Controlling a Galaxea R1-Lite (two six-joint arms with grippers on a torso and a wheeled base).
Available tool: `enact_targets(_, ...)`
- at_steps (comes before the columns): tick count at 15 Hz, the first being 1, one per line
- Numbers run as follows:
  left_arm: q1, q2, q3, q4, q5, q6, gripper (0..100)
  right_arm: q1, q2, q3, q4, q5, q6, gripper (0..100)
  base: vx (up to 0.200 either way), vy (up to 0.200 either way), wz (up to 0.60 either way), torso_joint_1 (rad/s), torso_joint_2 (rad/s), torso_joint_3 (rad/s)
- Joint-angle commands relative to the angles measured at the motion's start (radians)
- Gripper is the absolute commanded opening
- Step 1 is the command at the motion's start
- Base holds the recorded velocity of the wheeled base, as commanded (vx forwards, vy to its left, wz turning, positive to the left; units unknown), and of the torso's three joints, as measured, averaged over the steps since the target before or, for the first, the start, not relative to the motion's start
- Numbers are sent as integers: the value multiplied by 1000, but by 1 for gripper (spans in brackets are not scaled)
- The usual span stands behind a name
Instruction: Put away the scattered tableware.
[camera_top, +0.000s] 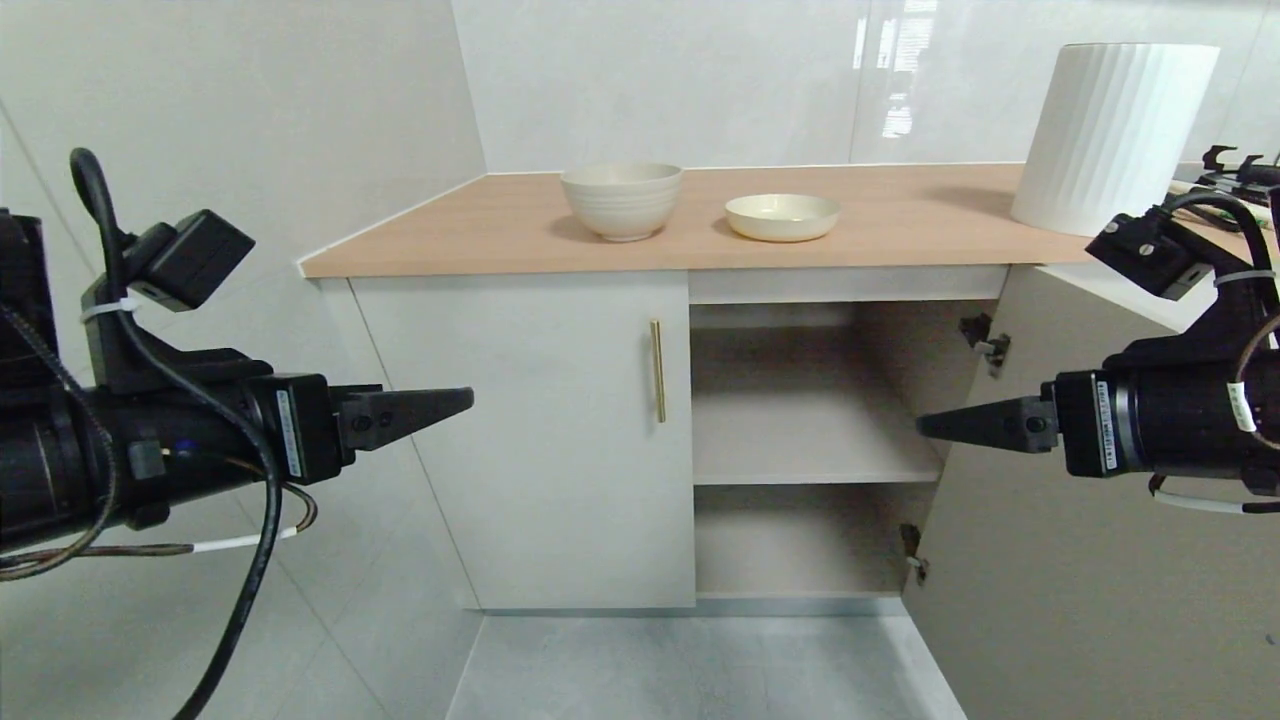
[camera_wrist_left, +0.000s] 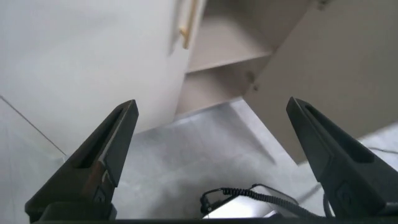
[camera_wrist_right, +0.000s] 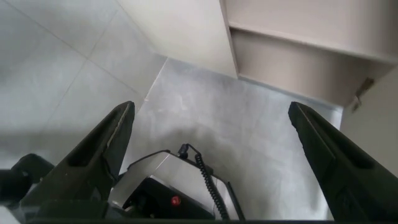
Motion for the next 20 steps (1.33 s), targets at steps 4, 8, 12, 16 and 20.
enact_targets(4, 33, 7, -9, -4, -1, 0, 100, 5, 3, 3, 1, 1, 1, 100, 200, 0, 0, 6, 2, -2)
enact_targets(8, 45, 7, -12, -4, -5, -15, 100, 5, 0, 12, 1, 1, 1, 100, 100, 0, 0, 4, 0, 0)
enact_targets(12, 45, -2, -14, -5, -5, -20, 100, 5, -4, 15, -3, 4, 4, 100, 0, 0, 0, 0, 0, 0)
enact_targets(16, 45, -7, -17, -5, -5, -21, 100, 4, -13, 83, -108, 5, -2, 100, 0, 0, 0, 0, 0, 0)
enact_targets(20, 45, -7, -15, -7, -7, -21, 100, 4, -17, 175, -290, 4, -7, 100, 0, 0, 0, 0, 0, 0)
